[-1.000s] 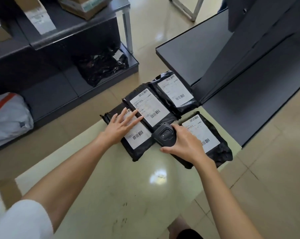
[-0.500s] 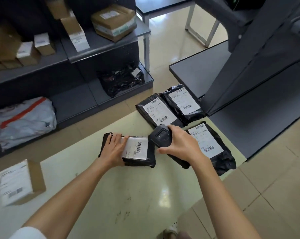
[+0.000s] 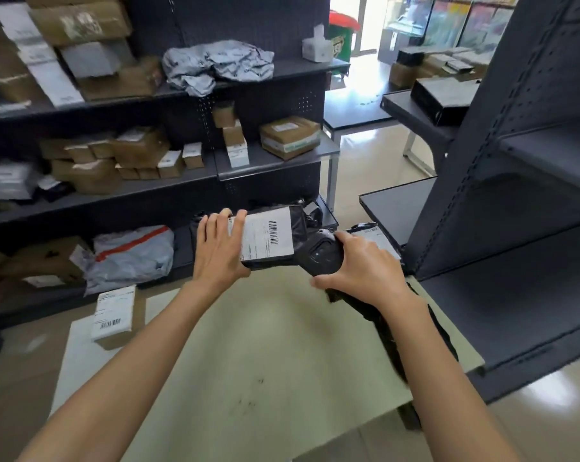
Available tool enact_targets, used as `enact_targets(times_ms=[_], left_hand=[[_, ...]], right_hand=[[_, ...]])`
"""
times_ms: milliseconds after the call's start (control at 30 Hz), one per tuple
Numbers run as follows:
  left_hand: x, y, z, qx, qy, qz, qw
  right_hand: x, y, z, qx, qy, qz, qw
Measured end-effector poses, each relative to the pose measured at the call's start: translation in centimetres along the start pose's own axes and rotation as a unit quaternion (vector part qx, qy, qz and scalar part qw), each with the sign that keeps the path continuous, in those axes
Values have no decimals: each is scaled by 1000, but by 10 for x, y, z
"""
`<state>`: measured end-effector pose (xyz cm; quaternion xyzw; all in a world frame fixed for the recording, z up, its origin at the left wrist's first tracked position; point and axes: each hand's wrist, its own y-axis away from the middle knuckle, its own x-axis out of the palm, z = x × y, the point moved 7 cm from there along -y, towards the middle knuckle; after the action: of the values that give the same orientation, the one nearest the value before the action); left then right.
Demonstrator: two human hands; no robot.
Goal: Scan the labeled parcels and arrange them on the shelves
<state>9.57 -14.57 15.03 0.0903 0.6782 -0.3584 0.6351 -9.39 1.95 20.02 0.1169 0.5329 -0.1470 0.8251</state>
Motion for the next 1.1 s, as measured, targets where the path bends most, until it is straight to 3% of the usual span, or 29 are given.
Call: enact_targets(times_ms=[133,467,1100], left_hand=[[-43,9,-5,15,-14,-43,999],[-89,21,19,18,-39,-47,998],[-83,29,58,88,-19,-32,995]], right_hand=[[-25,23,17,-25,21,-21,999],[-43,53,51,-40,37,-46,997],[0,97,75,51,29,-48,997]])
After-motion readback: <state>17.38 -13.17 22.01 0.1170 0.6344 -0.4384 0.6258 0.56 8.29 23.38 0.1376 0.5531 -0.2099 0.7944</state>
